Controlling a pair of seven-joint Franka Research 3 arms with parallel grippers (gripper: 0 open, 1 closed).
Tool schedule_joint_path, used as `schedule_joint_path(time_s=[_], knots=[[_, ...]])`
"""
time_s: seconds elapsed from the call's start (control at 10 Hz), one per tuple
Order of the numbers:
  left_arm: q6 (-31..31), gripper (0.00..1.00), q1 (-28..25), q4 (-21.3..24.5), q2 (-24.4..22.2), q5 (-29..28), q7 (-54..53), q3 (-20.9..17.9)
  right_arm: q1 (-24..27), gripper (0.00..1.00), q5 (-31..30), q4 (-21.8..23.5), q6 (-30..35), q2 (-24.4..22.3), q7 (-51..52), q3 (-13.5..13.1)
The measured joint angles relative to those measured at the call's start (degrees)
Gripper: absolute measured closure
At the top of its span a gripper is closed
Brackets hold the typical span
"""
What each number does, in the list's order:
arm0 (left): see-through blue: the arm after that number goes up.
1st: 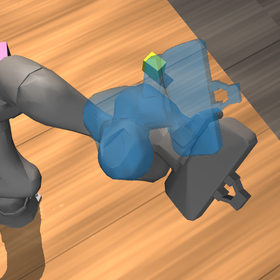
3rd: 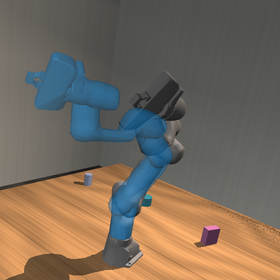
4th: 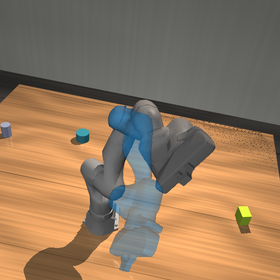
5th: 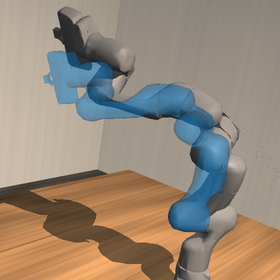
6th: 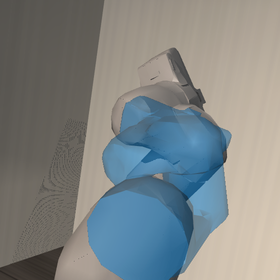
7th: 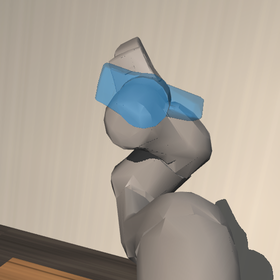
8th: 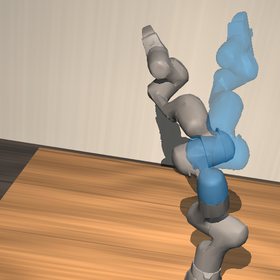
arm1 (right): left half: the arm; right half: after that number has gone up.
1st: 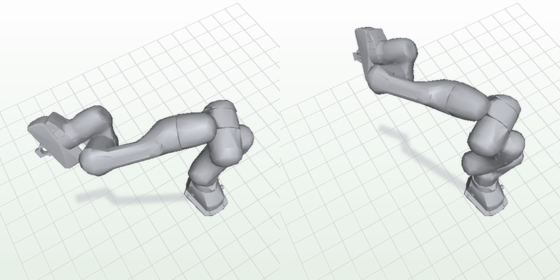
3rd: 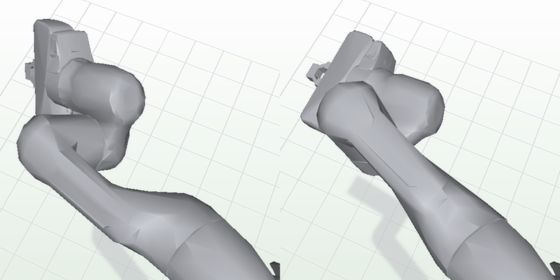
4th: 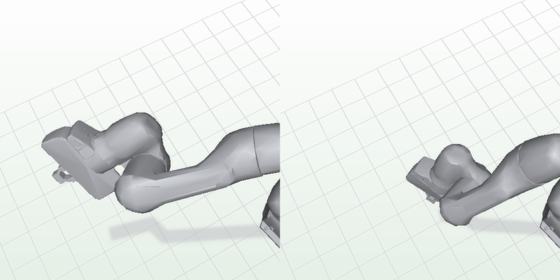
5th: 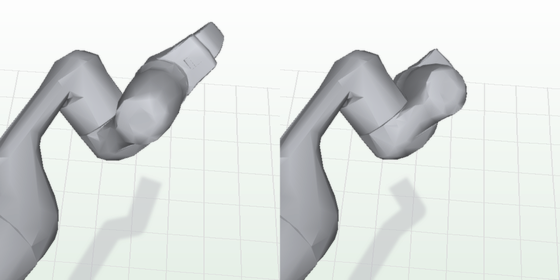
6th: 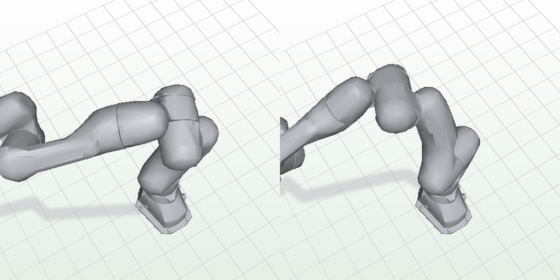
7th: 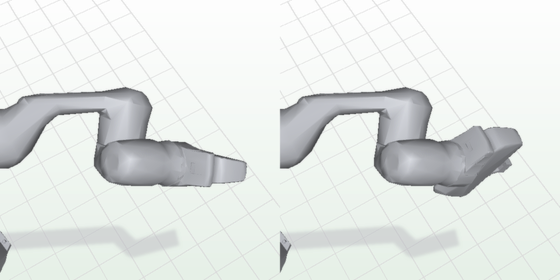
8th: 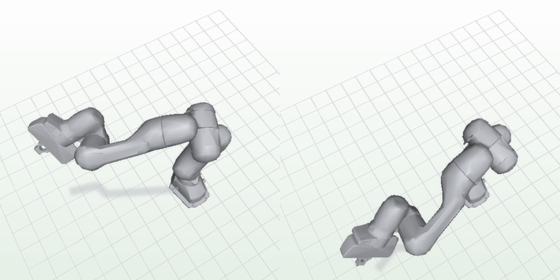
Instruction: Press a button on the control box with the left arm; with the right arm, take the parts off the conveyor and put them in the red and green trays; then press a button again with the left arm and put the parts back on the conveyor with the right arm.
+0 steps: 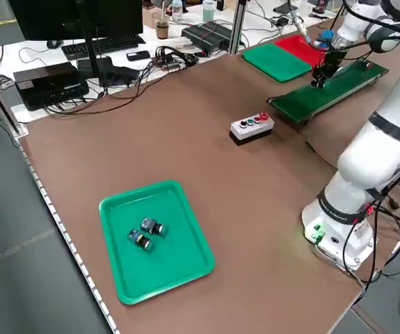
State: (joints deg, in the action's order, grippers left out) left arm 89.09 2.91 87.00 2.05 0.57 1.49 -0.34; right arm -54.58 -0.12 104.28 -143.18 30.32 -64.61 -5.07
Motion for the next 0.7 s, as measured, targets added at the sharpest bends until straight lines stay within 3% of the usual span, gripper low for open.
schedule_joint_path(time_s=[0.4,0.7], knots=[[0.0,0.0,-1.6,0.0,0.0,0.0,-0.1,-0.1,0.0,0.52,0.0,0.0,-0.9,0.5,0.0,-0.2],[0.0,0.0,-1.8,0.0,0.0,0.0,-0.2,-0.1,0.0,0.09,-0.7,0.0,-1.0,0.6,0.0,-0.4]])
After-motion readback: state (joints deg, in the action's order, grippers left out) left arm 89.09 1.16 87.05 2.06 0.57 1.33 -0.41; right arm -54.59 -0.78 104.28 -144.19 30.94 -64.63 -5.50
